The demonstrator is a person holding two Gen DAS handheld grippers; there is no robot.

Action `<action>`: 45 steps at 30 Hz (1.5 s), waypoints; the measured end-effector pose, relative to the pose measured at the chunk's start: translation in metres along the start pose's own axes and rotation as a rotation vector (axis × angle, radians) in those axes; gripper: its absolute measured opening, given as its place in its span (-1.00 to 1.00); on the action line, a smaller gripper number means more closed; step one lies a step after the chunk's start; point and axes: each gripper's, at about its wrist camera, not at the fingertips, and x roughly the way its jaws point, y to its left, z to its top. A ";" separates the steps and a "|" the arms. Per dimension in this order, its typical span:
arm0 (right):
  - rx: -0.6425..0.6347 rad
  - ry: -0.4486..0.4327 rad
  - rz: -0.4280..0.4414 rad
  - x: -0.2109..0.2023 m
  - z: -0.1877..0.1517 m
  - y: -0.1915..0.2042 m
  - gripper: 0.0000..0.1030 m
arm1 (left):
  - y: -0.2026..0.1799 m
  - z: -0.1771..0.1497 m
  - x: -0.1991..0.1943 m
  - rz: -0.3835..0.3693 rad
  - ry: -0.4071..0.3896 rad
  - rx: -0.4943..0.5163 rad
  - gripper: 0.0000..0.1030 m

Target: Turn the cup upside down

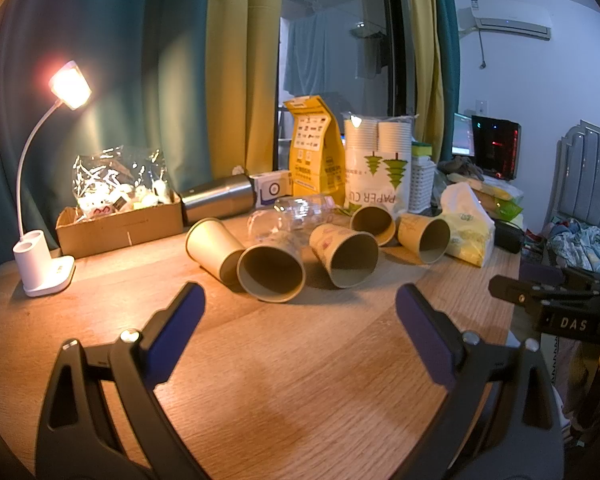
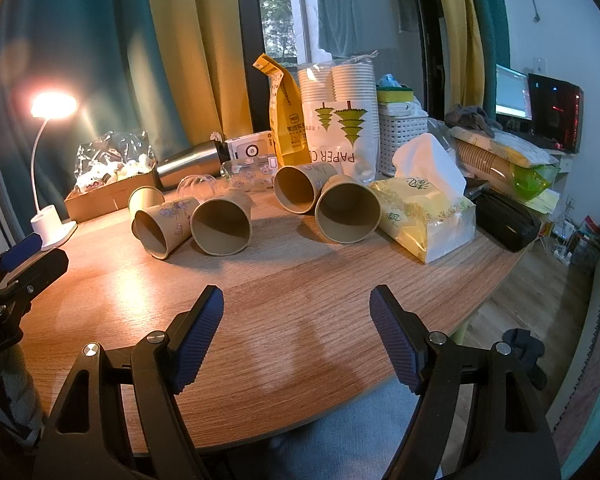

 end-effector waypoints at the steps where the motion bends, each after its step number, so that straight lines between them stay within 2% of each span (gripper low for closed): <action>1: -0.001 0.000 -0.001 0.000 0.000 0.000 0.52 | 0.000 0.000 0.000 0.000 -0.001 0.000 0.89; 12: 0.002 0.006 0.002 0.001 -0.001 -0.001 0.52 | 0.002 -0.001 0.001 0.007 0.002 -0.007 0.89; 20: -0.010 0.003 0.017 0.004 0.001 -0.012 0.52 | -0.002 0.003 0.011 -0.010 0.044 -0.033 0.89; 27: 0.010 0.008 0.029 0.017 0.004 -0.038 0.52 | -0.032 0.031 0.028 -0.063 0.111 0.003 0.89; 35: 0.096 0.028 0.056 0.041 0.001 -0.090 0.52 | -0.090 0.076 0.077 -0.157 0.238 0.076 0.89; 38: 0.141 0.055 0.076 0.049 0.001 -0.111 0.52 | -0.116 0.089 0.109 -0.192 0.304 0.088 0.89; 45: 0.183 0.045 0.090 0.057 0.010 -0.147 0.52 | -0.154 0.110 0.192 -0.218 0.461 0.031 0.89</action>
